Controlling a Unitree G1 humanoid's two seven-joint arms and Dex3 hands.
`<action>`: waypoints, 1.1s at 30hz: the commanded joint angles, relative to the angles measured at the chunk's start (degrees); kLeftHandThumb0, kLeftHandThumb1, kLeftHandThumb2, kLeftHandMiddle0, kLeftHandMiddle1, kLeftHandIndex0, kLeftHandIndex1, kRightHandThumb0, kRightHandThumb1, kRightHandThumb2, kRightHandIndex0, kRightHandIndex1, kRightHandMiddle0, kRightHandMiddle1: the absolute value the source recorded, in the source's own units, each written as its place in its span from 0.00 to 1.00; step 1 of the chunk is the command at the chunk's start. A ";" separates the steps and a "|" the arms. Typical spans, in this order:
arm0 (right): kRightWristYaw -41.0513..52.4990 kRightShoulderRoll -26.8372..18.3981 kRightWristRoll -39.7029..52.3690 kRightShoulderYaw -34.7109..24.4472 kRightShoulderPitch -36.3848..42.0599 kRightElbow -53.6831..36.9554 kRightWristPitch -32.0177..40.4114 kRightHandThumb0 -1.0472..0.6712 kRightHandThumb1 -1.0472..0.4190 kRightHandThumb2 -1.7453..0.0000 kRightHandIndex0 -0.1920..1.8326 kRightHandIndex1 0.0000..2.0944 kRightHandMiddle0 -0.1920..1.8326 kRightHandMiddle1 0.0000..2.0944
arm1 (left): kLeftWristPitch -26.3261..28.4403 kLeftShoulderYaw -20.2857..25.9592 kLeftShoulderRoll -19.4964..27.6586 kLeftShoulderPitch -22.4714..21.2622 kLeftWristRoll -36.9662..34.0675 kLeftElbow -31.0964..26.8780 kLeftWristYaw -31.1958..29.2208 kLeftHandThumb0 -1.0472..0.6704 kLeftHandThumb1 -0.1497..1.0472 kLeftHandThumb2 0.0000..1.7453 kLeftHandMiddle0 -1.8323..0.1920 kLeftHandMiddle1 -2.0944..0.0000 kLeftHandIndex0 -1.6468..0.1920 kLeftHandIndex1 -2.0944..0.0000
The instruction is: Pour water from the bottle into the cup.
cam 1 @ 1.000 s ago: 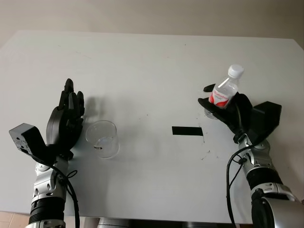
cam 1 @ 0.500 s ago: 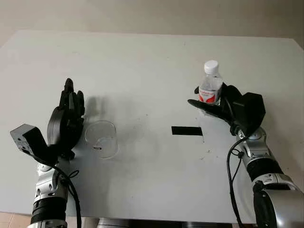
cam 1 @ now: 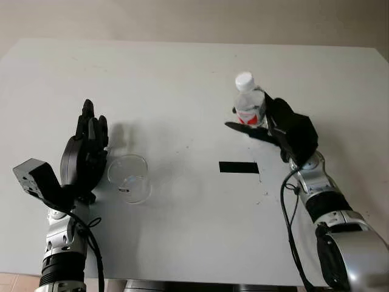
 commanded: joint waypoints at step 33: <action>-18.84 2.75 -28.23 22.61 -17.16 2.85 -9.04 0.53 0.03 0.89 0.61 1.00 0.41 1.00 | -0.50 -0.11 -2.54 0.85 -0.63 0.42 1.43 0.12 1.00 0.36 0.98 0.98 1.00 0.99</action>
